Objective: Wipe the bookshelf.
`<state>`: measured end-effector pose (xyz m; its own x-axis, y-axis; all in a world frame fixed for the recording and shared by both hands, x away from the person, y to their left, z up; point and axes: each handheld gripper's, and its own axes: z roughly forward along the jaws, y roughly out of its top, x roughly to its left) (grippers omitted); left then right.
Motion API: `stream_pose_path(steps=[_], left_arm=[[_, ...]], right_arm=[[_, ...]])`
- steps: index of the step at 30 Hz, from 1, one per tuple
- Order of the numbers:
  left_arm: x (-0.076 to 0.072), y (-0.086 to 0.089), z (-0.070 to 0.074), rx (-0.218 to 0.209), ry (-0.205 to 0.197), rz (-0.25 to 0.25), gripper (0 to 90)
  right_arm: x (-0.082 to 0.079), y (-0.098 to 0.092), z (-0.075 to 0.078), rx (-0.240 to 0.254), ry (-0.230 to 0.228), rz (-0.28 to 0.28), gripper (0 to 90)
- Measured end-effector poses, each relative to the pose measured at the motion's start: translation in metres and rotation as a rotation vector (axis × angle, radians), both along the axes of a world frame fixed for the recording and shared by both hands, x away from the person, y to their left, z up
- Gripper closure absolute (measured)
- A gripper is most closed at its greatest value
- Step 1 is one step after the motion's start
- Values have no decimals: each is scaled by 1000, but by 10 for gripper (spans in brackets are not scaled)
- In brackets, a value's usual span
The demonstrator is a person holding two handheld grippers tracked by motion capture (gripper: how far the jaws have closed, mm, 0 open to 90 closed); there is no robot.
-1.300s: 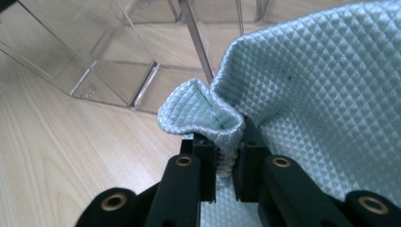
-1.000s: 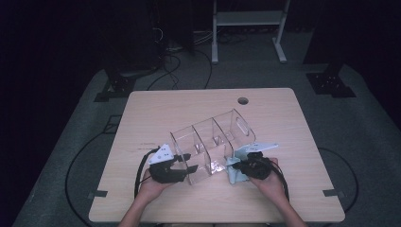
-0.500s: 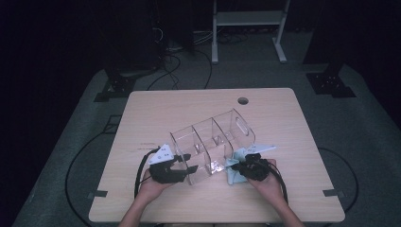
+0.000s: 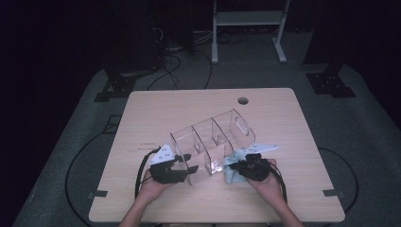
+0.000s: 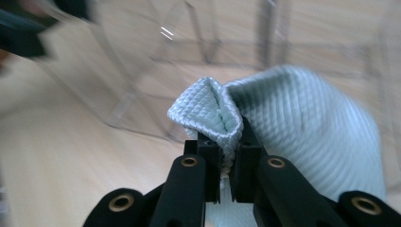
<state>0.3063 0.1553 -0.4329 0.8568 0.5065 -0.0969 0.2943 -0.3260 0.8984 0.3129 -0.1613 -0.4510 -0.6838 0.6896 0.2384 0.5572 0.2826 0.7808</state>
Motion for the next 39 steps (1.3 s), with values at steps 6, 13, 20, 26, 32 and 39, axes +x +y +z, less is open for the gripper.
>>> stream_pose_path(steps=[6, 13, 20, 26, 32, 39], left_arm=[[-1, -4, 0, 6, 4, -10, 454], [-2, -6, 0, 8, 5, -12, 453], [-2, -6, 0, 9, 4, -13, 453], [-3, -6, 0, 11, 2, -12, 453], [-3, -7, 1, 14, 3, -14, 453], [-3, -7, 0, 15, 1, -13, 453]], right_arm=[[-18, 21, 33, 89, -73, 101, 845], [-17, 34, 38, 75, -103, 111, 845], [-10, 41, -10, -15, 6, 108, 845], [-16, 38, 14, 34, -62, 93, 845], [-17, 38, 22, 52, -94, 87, 844], [-14, 42, -5, -7, -9, 91, 843]])
